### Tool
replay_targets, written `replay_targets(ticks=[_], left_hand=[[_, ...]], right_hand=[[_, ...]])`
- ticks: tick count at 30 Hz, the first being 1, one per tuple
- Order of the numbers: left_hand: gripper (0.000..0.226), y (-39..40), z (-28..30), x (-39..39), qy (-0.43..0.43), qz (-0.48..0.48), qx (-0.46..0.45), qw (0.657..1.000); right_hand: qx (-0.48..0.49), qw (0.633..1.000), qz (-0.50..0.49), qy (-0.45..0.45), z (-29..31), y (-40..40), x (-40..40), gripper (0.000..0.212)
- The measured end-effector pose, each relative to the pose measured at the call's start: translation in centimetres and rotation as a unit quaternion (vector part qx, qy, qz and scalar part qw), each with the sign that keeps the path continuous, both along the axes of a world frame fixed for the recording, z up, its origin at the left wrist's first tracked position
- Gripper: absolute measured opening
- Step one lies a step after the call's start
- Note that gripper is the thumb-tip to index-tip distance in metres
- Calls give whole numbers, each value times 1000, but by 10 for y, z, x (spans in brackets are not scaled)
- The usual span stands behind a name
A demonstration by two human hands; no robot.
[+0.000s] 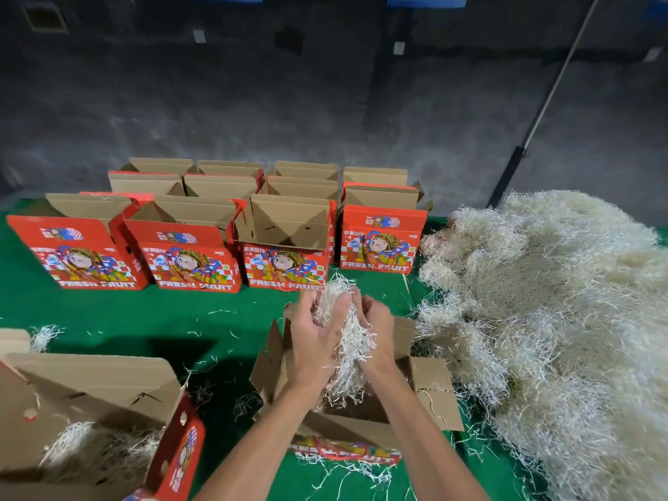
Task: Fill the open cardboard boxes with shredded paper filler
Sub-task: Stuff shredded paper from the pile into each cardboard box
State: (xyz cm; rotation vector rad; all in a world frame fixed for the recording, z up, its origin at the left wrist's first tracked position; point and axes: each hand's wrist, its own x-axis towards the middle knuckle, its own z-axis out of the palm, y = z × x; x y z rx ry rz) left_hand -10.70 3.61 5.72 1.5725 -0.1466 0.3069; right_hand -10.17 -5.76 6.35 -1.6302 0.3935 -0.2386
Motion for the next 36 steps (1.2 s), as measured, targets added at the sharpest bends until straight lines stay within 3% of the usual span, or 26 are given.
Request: replay_targets(ticks=[2, 4, 6, 8, 12, 16, 19, 22, 23, 25, 26, 31, 34, 36], left_hand=[[43, 3, 5, 4, 19, -36, -28, 999], [52, 15, 11, 16, 46, 2, -58, 997], [52, 25, 18, 26, 106, 72, -109, 986], [45, 19, 14, 26, 186, 54, -164, 967], [33, -1, -13, 9, 359, -23, -95, 928], [52, 44, 0, 32, 248, 87, -82, 961], [66, 35, 0, 24, 224, -6, -20, 974], [74, 5, -7, 5, 122, -66, -7, 990], [72, 0, -11, 3, 89, -60, -4, 994], [42, 5, -8, 3, 2, -21, 72, 997], [38, 13, -5, 6, -22, -8, 97, 995], [49, 49, 15, 35, 50, 46, -87, 994], [40, 14, 23, 14, 95, -56, -36, 993], [78, -7, 24, -1, 146, -81, -30, 985]], right_hand=[[-35, 999, -9, -21, 8, -3, -3, 45], [-28, 999, -32, -28, 15, -16, -4, 44], [-9, 997, -68, -29, 16, -29, -3, 44], [-1, 993, -105, -45, 14, -25, -2, 45], [-59, 995, -49, -56, 7, -6, -1, 45], [-59, 990, -107, -69, 7, -53, -7, 48], [-49, 990, -99, -84, 9, -37, -8, 47], [-85, 993, -18, -85, 12, -8, -5, 47], [-103, 991, -12, -88, 14, -8, -4, 46], [-97, 991, -21, -87, 21, -22, -3, 45], [-79, 993, -31, -86, 26, -34, -3, 45], [15, 988, -102, -112, 45, -79, -5, 45], [-26, 992, -47, -118, 40, -38, 0, 48], [-7, 994, -4, -110, 32, -13, 2, 52]])
